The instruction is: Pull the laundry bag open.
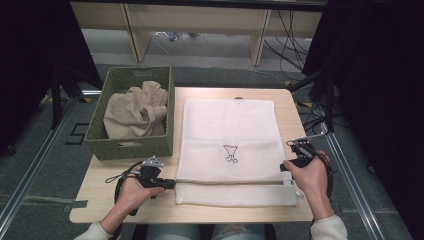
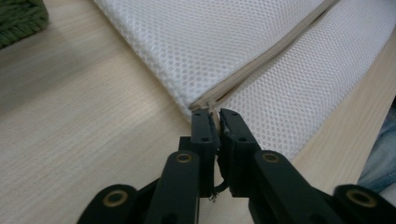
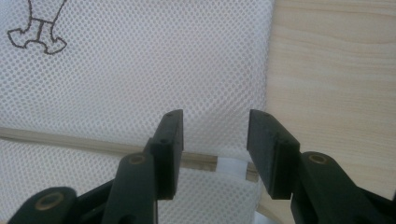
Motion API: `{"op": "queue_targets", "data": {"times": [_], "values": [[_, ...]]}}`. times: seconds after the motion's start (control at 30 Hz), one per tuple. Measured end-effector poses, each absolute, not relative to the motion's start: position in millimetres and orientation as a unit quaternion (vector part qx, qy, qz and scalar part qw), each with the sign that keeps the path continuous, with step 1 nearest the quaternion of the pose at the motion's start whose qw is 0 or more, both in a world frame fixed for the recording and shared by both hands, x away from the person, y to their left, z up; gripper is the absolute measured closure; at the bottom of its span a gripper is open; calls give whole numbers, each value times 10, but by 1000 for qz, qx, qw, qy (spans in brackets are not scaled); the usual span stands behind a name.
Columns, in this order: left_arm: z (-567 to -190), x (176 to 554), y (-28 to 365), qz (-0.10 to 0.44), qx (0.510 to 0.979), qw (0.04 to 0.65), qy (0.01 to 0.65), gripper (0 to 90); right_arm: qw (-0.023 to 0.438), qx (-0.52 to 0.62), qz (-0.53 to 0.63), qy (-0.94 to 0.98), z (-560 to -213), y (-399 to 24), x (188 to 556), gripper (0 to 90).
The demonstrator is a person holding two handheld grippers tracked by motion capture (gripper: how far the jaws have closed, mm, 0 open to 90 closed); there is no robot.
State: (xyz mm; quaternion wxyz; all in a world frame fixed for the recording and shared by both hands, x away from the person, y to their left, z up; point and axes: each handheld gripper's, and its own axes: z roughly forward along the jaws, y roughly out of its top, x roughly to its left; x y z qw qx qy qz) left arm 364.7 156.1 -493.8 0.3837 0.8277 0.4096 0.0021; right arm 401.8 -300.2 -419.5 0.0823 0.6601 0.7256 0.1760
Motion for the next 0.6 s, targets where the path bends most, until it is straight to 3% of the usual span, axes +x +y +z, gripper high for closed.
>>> {"op": "queue_targets", "data": {"times": [0.6], "values": [[-4837,3642,1257,-16,804,458,379,699,56,632,190,749,-4182,-2824,3983,576]]}}
